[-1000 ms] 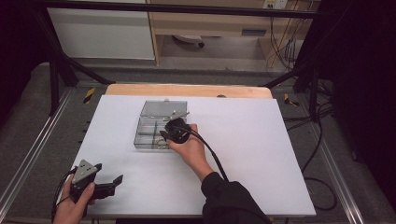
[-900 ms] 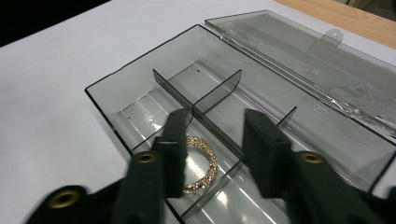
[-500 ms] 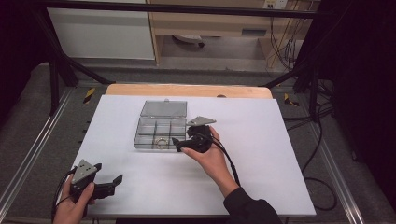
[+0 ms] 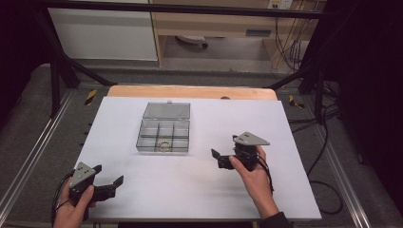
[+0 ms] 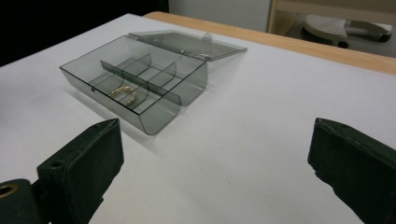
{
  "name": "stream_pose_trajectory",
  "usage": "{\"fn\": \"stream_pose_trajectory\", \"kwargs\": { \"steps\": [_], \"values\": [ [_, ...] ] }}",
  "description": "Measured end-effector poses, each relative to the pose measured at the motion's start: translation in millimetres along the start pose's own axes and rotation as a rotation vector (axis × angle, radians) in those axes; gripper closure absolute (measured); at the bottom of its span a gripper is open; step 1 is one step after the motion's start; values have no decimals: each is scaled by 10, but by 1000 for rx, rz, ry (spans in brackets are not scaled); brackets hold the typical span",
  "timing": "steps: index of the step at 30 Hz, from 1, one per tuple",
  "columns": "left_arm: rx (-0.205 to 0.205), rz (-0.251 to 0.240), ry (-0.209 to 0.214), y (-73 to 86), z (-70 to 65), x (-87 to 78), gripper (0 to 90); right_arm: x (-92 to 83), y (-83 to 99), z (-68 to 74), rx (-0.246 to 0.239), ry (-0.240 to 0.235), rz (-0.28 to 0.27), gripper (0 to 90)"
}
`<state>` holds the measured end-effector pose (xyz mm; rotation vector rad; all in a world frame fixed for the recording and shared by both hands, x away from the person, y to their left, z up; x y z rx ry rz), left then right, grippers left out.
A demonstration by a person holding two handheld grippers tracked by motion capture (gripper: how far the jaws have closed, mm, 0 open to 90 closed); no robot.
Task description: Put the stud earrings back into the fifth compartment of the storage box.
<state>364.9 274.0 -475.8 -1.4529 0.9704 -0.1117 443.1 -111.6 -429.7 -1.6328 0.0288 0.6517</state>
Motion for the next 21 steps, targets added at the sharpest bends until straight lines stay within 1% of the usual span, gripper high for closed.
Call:
{"fn": "stream_pose_trajectory", "kwargs": {
  "steps": [1, 3, 6, 9, 11, 13, 14, 17, 19, 21],
  "values": [
    [0, -2, 0, -2, 0, -2, 77, -52, 15, -51, 15, -1, -4, 39],
    [-1, -9, 2, -12, -1, -7, 76, -151, 47, -148, 28, 2, -10, 41],
    [0, -19, 4, -26, -5, -15, 76, -292, 104, -323, 53, 25, -29, 46],
    [-3, -28, 7, -35, -10, -19, 76, -397, 173, -490, 74, 62, -54, 48],
    [-3, -33, 9, -42, -10, -25, 76, -457, 221, -572, 90, 73, -62, 50],
    [-3, -40, 11, -50, -12, -30, 76, -506, 261, -643, 91, 85, -67, 48],
    [-3, -42, 12, -52, -13, -31, 76, -527, 278, -676, 93, 93, -74, 48],
    [-5, -46, 13, -57, -11, -34, 76, -549, 352, -790, 78, 130, -84, 45],
    [-7, -47, 14, -54, -11, -33, 76, -526, 424, -867, 69, 154, -67, 42],
    [-10, -45, 15, -48, -7, -31, 76, -471, 508, -939, 82, 179, -26, 41]
  ]
}}
Point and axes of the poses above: each handheld gripper's, and its own axes: x roughly forward along the jaws, y roughly out of its underside, z roughly to its left, the point moved 9 cm from there along x, roughly forward along the jaws, and after that the axes turned 14 degrees about y, right-handed, at the moved point
